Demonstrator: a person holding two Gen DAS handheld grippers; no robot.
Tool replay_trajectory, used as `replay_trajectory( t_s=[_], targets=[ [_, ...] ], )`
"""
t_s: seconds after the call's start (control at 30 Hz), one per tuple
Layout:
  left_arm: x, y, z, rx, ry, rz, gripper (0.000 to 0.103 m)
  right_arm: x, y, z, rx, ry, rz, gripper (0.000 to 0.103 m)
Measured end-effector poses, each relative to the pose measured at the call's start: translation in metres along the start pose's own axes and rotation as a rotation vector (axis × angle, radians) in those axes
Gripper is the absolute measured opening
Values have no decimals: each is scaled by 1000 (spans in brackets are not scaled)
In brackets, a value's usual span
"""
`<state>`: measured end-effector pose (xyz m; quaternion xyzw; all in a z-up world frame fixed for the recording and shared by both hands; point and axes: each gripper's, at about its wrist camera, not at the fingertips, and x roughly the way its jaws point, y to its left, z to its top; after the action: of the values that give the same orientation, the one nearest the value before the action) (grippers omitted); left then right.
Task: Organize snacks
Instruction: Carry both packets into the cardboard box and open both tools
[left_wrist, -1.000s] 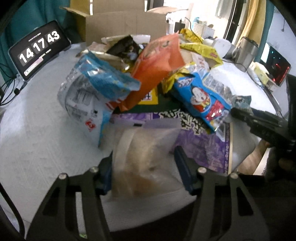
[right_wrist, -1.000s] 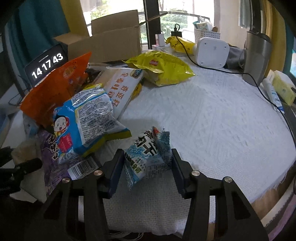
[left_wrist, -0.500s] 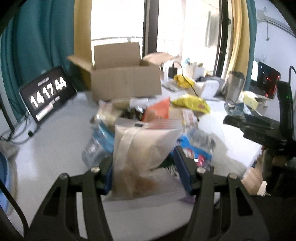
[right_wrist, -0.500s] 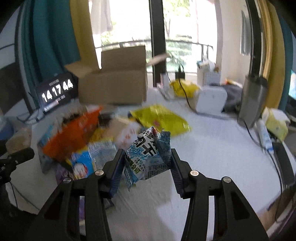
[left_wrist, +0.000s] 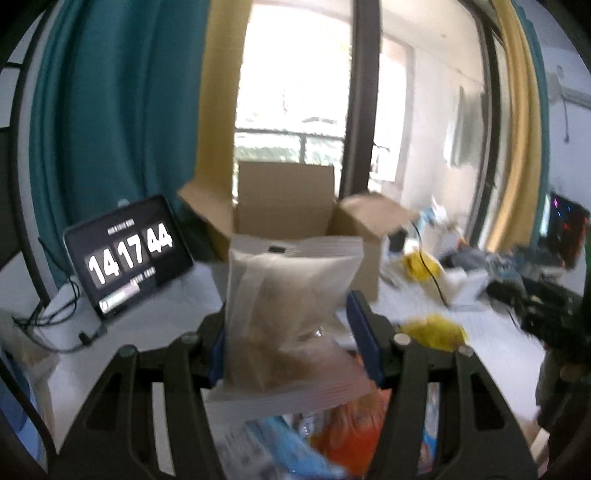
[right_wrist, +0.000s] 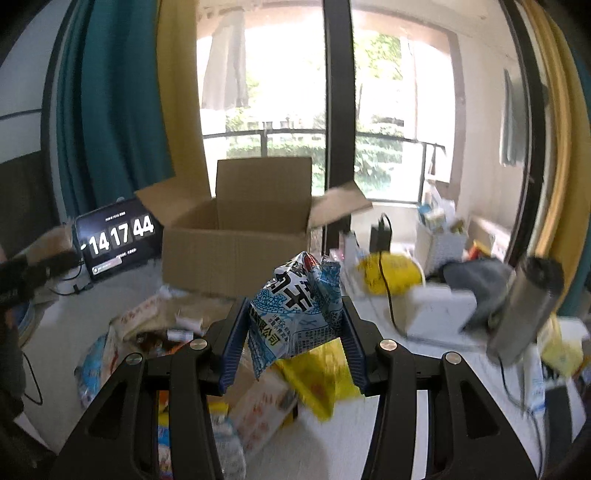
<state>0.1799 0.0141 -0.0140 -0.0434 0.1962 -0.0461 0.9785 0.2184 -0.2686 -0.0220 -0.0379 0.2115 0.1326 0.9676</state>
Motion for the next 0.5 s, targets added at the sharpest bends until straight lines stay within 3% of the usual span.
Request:
replay_trajectory(
  t_s=[0.3,0.5],
  targets=[
    [54,28,54,22,-67,62,60,51,3,54,-61,-62,48,51],
    [101,44,78,31,-69,111,60,100,10,82,-94,-48,100,51]
  ],
)
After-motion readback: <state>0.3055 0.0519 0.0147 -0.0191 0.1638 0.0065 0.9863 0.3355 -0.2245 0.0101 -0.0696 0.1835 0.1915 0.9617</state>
